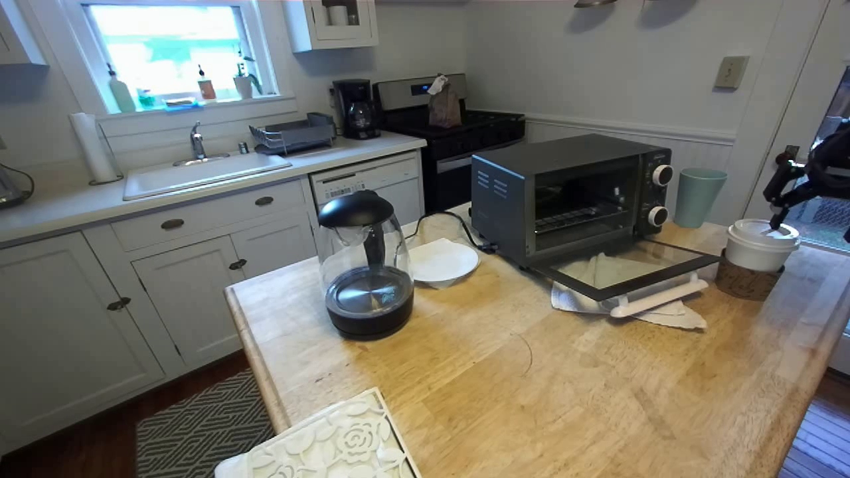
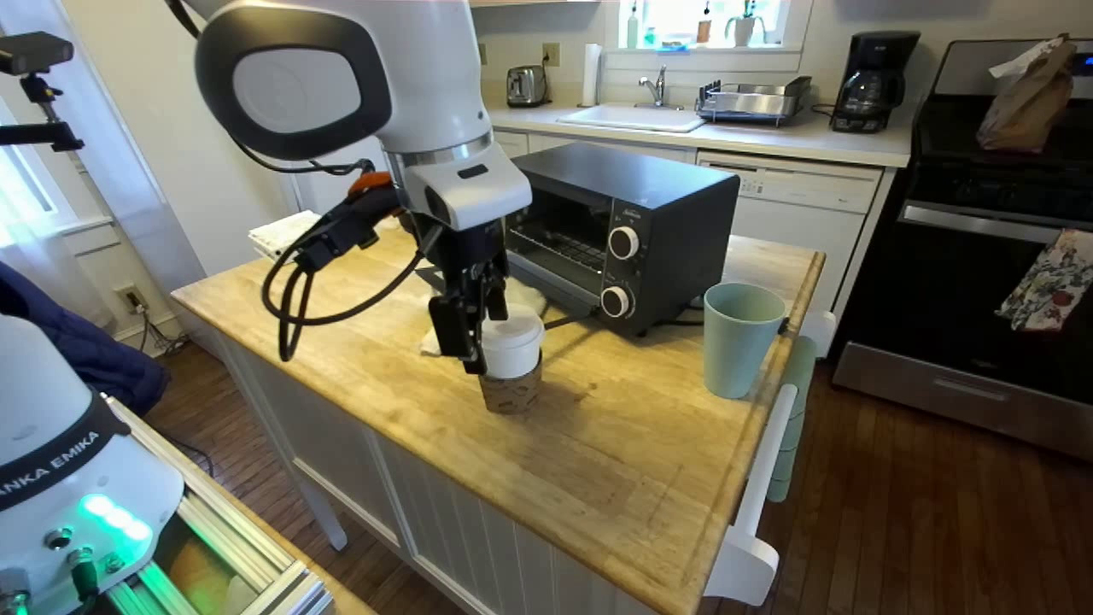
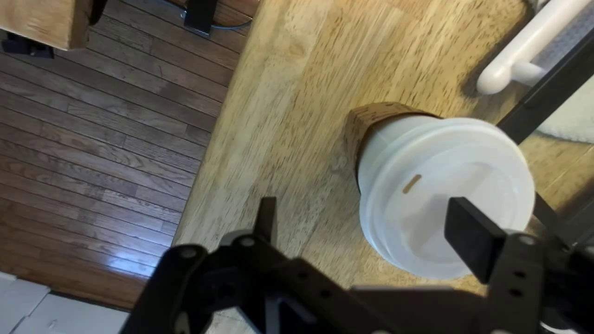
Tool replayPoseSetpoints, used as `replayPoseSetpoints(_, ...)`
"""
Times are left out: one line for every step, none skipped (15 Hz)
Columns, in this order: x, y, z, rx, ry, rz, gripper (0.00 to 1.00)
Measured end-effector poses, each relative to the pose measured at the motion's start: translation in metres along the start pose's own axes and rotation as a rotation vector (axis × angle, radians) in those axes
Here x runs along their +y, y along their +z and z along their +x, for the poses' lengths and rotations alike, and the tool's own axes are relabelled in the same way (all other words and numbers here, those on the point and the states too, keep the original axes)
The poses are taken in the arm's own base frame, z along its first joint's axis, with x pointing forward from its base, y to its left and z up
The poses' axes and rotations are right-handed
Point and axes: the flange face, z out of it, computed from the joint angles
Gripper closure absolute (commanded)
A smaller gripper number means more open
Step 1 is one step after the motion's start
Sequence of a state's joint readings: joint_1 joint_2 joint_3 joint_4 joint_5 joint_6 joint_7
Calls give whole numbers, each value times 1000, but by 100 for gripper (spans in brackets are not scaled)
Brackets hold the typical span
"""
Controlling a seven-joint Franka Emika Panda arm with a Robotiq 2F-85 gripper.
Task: Pick up the white coffee cup and put it on the oven
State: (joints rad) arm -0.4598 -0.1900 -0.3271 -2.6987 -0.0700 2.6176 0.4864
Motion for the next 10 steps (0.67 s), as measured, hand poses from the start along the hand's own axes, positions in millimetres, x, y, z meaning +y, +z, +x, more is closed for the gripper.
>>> replayPoseSetpoints(0,2,1,4,6,0,15)
replayPoseSetpoints(0,4,1,6,11,-1,23)
replayPoseSetpoints(-1,6,1,6,16,-3,22)
replayPoseSetpoints(-1,7,1,7,19,-4,33)
replayPoseSetpoints(-1,8,1,9,21,-3,46)
replayPoseSetpoints(-2,8,1,12,23,-2,47)
replayPoseSetpoints(-4,8,1,14,23,-1,54)
replayPoseSetpoints(-5,8,1,18,24,0,61)
replayPoseSetpoints(-6,8,1,20,26,1,70)
replayPoseSetpoints(-7,9,1,22,28,1,76)
